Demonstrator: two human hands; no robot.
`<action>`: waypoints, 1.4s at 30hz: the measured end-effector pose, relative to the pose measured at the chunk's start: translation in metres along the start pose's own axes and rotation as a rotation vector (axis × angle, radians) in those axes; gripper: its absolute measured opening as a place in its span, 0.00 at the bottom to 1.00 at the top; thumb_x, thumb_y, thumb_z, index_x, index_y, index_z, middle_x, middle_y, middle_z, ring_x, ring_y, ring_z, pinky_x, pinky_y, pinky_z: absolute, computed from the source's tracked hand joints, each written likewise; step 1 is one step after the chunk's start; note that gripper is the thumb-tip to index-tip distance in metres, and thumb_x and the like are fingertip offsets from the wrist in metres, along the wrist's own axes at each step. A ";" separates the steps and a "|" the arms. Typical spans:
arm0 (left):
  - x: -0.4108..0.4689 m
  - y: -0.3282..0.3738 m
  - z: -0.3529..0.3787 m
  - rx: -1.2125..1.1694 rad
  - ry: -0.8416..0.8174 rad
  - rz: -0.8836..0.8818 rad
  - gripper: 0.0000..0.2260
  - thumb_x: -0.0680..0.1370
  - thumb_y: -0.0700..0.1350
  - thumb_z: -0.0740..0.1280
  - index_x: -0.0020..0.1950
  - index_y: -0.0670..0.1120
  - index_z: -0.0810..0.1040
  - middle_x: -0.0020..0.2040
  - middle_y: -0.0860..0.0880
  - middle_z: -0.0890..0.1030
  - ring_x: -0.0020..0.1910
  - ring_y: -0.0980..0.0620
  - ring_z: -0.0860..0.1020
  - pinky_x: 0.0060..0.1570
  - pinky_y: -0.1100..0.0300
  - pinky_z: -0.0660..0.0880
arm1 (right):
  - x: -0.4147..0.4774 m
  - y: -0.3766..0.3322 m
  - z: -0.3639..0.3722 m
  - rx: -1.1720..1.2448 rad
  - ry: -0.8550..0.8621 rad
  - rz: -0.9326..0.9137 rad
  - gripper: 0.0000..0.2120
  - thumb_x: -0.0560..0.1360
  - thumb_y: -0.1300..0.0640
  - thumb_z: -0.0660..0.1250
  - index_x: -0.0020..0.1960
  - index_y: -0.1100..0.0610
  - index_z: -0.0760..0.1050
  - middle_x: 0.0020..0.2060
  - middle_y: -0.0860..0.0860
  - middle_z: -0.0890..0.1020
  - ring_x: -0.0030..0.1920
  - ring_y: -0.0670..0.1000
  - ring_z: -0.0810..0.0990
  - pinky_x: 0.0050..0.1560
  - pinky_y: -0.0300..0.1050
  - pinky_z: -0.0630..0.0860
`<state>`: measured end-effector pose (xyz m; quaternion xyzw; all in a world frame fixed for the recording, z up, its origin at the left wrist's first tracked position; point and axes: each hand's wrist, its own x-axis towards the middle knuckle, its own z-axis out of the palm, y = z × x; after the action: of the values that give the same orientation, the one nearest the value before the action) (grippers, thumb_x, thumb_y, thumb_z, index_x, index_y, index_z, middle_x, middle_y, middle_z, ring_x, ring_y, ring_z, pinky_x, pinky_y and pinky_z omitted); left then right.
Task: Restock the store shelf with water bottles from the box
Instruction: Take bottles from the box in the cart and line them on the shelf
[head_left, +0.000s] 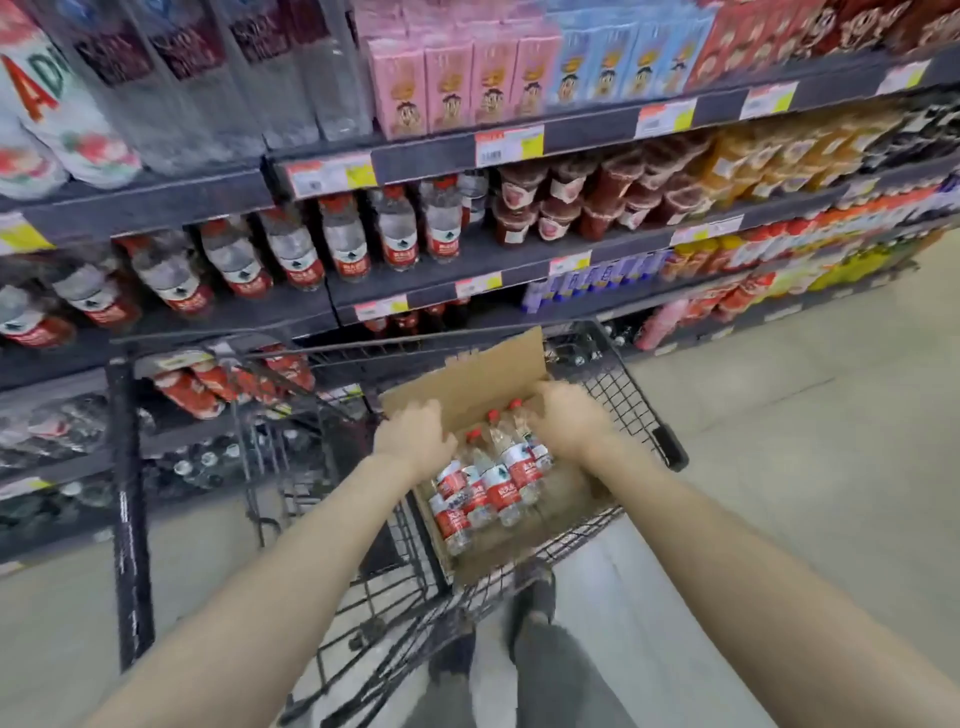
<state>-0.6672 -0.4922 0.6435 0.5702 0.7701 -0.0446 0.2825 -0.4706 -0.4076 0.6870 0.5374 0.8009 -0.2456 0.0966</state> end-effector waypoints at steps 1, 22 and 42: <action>0.007 0.003 0.008 -0.023 -0.013 -0.033 0.21 0.83 0.56 0.61 0.69 0.44 0.70 0.65 0.40 0.76 0.63 0.38 0.78 0.57 0.46 0.78 | 0.012 0.010 0.002 0.010 -0.010 0.003 0.15 0.78 0.50 0.65 0.61 0.55 0.79 0.51 0.54 0.84 0.51 0.58 0.83 0.50 0.50 0.80; 0.155 -0.007 0.192 -0.421 -0.098 -0.654 0.27 0.84 0.52 0.64 0.78 0.44 0.60 0.71 0.37 0.71 0.66 0.35 0.76 0.61 0.44 0.74 | 0.246 0.148 0.193 -0.105 -0.347 0.098 0.14 0.81 0.58 0.65 0.63 0.63 0.76 0.56 0.62 0.83 0.57 0.64 0.82 0.54 0.51 0.79; 0.192 -0.026 0.257 -0.727 0.012 -0.874 0.36 0.75 0.53 0.78 0.75 0.42 0.66 0.66 0.41 0.77 0.63 0.41 0.79 0.56 0.54 0.76 | 0.286 0.165 0.239 0.082 -0.384 0.282 0.32 0.71 0.39 0.77 0.61 0.64 0.78 0.58 0.59 0.82 0.58 0.58 0.82 0.56 0.48 0.78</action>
<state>-0.6280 -0.4381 0.3291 0.0647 0.9020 0.1140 0.4114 -0.4623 -0.2445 0.3139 0.5909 0.6741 -0.3599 0.2587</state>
